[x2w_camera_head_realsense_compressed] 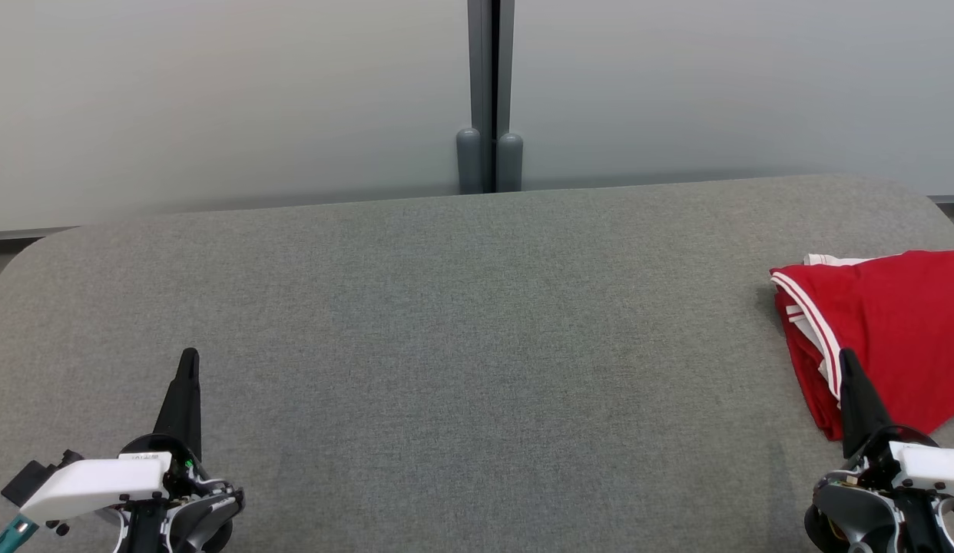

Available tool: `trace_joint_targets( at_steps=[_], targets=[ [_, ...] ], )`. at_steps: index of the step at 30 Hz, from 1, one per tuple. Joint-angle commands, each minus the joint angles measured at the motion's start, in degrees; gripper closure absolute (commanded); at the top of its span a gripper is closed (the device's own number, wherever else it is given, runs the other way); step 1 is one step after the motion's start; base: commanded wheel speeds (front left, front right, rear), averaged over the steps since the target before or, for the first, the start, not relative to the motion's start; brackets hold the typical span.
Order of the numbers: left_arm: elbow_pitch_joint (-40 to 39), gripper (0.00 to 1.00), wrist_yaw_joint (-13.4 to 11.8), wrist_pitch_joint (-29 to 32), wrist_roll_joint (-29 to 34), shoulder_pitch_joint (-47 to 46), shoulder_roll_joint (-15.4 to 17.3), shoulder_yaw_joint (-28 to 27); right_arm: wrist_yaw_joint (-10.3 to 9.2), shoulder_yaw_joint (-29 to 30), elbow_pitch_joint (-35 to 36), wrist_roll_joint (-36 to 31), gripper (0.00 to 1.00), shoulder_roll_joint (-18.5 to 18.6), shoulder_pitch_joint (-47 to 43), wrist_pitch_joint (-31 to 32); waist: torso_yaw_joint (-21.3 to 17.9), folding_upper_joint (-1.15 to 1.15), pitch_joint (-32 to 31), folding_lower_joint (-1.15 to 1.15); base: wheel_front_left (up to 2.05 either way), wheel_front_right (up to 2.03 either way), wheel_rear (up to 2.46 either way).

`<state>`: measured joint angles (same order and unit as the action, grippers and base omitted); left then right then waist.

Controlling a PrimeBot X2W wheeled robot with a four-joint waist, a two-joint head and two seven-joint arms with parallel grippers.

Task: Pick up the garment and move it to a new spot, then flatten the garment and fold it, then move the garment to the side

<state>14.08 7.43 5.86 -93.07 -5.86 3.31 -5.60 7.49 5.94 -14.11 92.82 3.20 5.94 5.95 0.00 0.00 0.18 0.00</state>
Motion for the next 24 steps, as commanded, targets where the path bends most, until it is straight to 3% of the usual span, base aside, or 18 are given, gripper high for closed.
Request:
trace_joint_targets(
  at_steps=[1,24],
  targets=[
    [0.09,1.0,0.28,0.03,-0.14,-0.7,0.27,-0.27,0.0,0.09,-0.09,0.09,1.0,0.14,0.64,0.18,0.0,0.0,0.0,0.0,0.0,0.0,0.0],
    [0.09,1.0,0.28,0.25,0.2,-0.74,0.06,-0.52,0.0,0.25,-0.1,-0.13,1.0,0.0,0.65,0.37,0.0,0.0,0.0,0.0,0.0,0.0,0.0]
  ],
)
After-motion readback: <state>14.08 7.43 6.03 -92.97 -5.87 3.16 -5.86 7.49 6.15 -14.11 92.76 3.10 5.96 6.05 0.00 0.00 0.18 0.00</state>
